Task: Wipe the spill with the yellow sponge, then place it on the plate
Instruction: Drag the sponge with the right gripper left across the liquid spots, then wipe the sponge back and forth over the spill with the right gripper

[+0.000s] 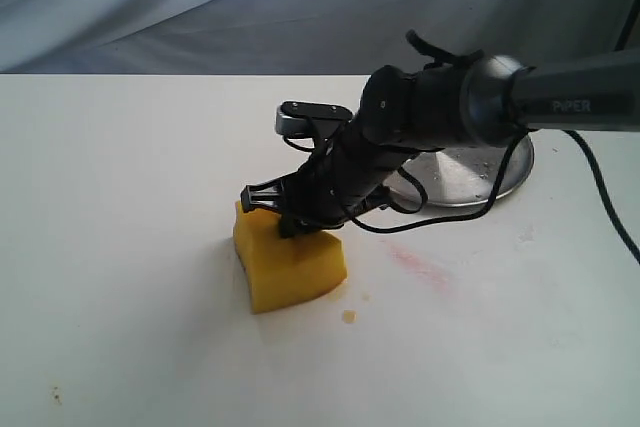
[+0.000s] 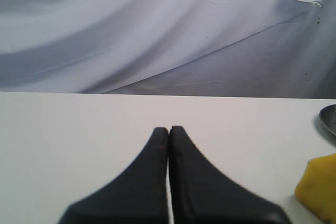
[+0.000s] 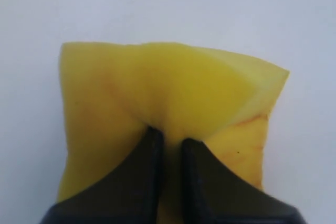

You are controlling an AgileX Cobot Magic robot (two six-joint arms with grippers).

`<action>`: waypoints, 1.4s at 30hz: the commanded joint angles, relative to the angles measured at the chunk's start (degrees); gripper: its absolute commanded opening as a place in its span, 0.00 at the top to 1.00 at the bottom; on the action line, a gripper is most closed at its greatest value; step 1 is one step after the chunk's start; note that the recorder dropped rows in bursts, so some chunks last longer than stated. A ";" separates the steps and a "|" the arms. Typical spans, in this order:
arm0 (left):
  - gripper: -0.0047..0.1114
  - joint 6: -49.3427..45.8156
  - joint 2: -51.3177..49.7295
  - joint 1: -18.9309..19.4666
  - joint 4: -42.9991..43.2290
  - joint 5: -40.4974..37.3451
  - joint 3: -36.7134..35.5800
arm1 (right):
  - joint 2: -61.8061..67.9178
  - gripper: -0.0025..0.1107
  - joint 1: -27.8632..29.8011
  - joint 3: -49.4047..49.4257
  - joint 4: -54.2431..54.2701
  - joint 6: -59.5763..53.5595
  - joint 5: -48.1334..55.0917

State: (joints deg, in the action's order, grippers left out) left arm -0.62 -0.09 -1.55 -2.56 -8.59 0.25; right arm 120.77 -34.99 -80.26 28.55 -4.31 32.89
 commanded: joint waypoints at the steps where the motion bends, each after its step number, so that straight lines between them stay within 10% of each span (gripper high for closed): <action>1: 0.95 0.15 0.09 -0.05 0.04 0.23 -0.25 | 1.27 0.98 -1.89 0.44 -1.70 0.09 6.86; 24: 0.95 0.15 0.09 -0.05 0.04 0.23 -0.25 | -13.21 0.98 9.96 22.37 -12.13 7.80 -1.91; 42: 0.95 0.15 0.09 -0.05 0.04 0.23 -0.25 | 4.57 0.98 3.20 -5.47 -8.54 8.45 6.99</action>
State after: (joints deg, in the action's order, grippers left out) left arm -0.62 -0.09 -1.55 -2.56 -8.59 0.25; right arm 120.76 -28.48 -81.78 18.80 4.02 38.61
